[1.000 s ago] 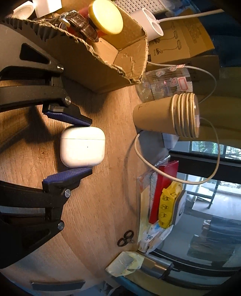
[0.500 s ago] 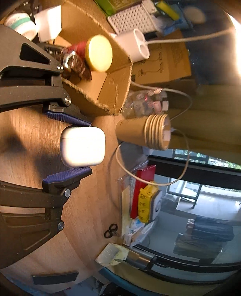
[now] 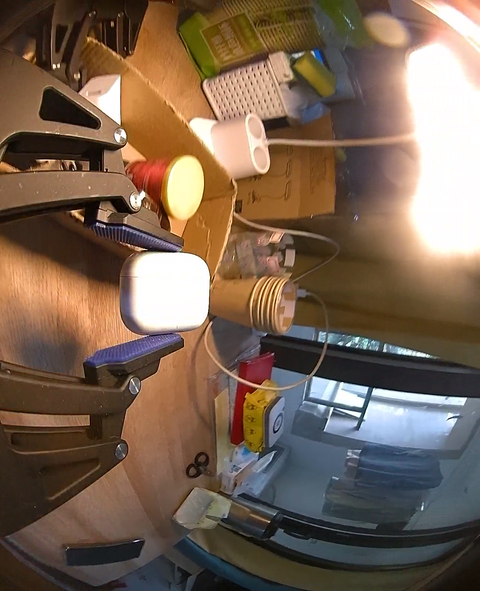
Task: Organize rigid objects
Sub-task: 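Carry the AirPods case into the cardboard box and open the right gripper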
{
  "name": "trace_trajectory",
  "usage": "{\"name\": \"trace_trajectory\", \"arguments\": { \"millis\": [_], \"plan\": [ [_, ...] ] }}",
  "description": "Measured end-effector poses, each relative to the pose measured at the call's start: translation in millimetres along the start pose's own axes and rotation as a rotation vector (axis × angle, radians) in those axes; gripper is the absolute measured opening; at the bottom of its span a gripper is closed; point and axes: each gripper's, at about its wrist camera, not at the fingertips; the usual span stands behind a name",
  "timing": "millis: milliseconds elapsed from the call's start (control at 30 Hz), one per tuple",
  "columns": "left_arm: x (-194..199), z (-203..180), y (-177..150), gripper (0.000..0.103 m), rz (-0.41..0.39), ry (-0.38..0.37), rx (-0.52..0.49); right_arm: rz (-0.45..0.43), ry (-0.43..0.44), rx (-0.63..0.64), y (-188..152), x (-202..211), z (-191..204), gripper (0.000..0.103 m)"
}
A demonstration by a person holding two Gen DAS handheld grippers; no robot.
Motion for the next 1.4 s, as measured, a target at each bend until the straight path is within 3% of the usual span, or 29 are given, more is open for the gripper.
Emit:
{"name": "trace_trajectory", "arguments": {
  "millis": [733, 1067, 1400],
  "plan": [
    [0, 0, 0, 0.031, 0.0, 0.0, 0.0, 0.011, 0.102, 0.087, -8, 5, 51, 0.048],
    [0, 0, 0, 0.031, 0.0, 0.0, 0.0, 0.099, 0.146, 0.127, -24, -17, 67, 0.048],
    [0, 0, 0, 0.031, -0.001, 0.001, -0.001, 0.172, 0.132, 0.167, -36, -30, 74, 0.048]
  ]
}}
Point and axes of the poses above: each gripper's, at about its wrist camera, not at the fingertips, and x roughly against the way its jaws point, z to its left, y to its top, and after that the axes turned 15 degrees about y, right-handed
